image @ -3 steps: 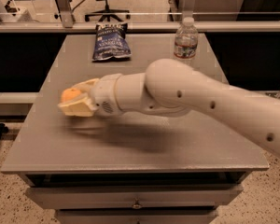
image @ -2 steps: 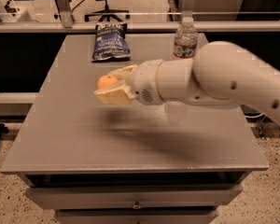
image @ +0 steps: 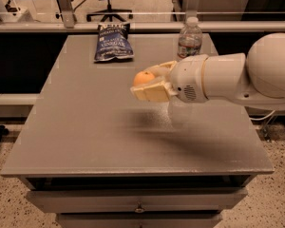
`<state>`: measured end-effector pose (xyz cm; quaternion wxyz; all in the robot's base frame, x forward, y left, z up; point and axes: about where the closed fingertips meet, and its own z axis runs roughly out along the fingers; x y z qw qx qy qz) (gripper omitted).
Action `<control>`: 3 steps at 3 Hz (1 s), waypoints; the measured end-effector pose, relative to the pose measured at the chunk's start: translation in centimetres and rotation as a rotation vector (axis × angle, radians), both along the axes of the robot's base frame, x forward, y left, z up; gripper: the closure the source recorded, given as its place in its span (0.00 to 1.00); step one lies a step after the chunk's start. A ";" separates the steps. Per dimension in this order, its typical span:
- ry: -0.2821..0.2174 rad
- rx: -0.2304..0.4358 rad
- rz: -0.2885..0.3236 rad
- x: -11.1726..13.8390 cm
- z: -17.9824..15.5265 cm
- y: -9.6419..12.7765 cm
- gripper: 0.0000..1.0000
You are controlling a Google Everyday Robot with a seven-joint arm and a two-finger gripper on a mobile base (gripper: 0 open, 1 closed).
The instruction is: Move orange near water bottle
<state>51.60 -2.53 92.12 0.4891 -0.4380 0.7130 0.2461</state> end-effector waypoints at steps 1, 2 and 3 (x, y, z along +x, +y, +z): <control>0.007 0.017 -0.018 0.0 -0.7 -1.1 1.00; 0.014 0.038 -0.078 0.4 -1.4 -5.9 1.00; 0.002 0.056 -0.131 1.7 -2.0 -10.6 1.00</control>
Offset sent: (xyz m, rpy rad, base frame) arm 0.0107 -0.1353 -0.0278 0.0692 0.0311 -0.1756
